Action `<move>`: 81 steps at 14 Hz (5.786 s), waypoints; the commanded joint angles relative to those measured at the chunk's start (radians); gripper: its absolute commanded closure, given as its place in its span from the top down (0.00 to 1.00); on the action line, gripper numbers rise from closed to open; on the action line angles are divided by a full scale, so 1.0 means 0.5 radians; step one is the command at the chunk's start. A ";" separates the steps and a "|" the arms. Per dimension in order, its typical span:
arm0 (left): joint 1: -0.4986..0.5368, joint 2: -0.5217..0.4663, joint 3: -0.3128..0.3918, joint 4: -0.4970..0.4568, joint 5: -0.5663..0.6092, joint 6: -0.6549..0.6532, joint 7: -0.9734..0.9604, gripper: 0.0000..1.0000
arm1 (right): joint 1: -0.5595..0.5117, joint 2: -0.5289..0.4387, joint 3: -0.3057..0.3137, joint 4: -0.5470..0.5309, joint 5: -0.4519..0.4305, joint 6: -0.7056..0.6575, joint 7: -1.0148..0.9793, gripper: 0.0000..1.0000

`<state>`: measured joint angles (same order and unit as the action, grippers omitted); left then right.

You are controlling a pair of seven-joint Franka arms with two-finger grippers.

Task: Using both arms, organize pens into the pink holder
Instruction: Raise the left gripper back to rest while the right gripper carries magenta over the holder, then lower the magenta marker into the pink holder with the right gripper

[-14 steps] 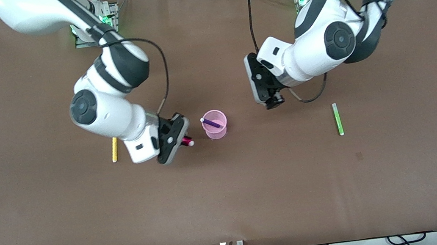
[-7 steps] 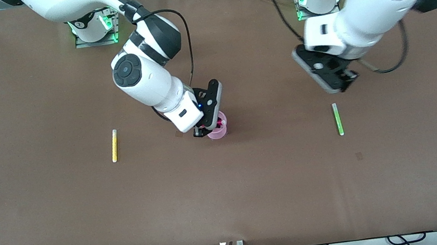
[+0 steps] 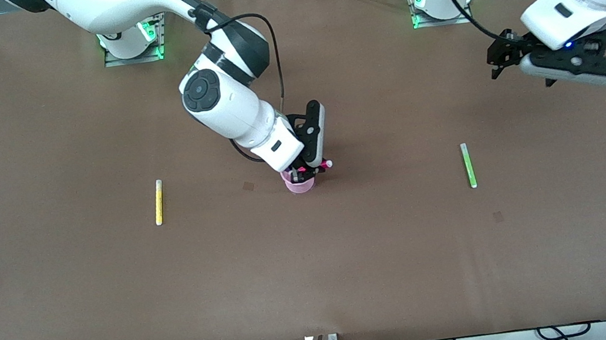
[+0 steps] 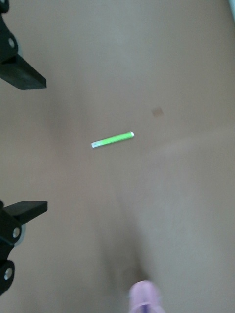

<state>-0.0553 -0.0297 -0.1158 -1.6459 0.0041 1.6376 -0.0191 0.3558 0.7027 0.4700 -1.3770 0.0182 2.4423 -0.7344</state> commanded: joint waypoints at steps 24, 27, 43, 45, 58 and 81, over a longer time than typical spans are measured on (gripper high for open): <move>0.037 0.004 0.143 0.024 0.023 -0.167 0.063 1.00 | 0.019 0.049 0.036 -0.243 0.010 0.092 0.018 0.00; 0.037 0.004 0.143 0.024 0.023 -0.173 0.060 1.00 | 0.009 0.049 0.033 -0.247 0.010 0.086 0.015 0.00; 0.052 0.004 0.143 0.027 0.026 -0.183 0.075 1.00 | -0.021 0.049 0.023 -0.320 -0.018 0.141 -0.077 0.00; 0.049 0.001 0.139 0.027 0.026 -0.183 0.072 1.00 | -0.024 0.049 0.023 -0.320 -0.018 0.150 -0.084 0.00; 0.052 0.001 0.139 0.027 0.026 -0.183 0.075 1.00 | -0.052 0.076 0.020 -0.336 -0.027 0.184 -0.173 0.00; 0.052 0.004 0.139 0.027 0.026 -0.183 0.066 1.00 | -0.052 -0.064 0.023 -0.308 0.010 0.175 0.072 1.00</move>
<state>-0.0343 -0.0396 -0.0430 -1.6580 0.0041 1.5651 -0.0019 0.3323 0.7258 0.4741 -1.5171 0.0178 2.5531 -0.7786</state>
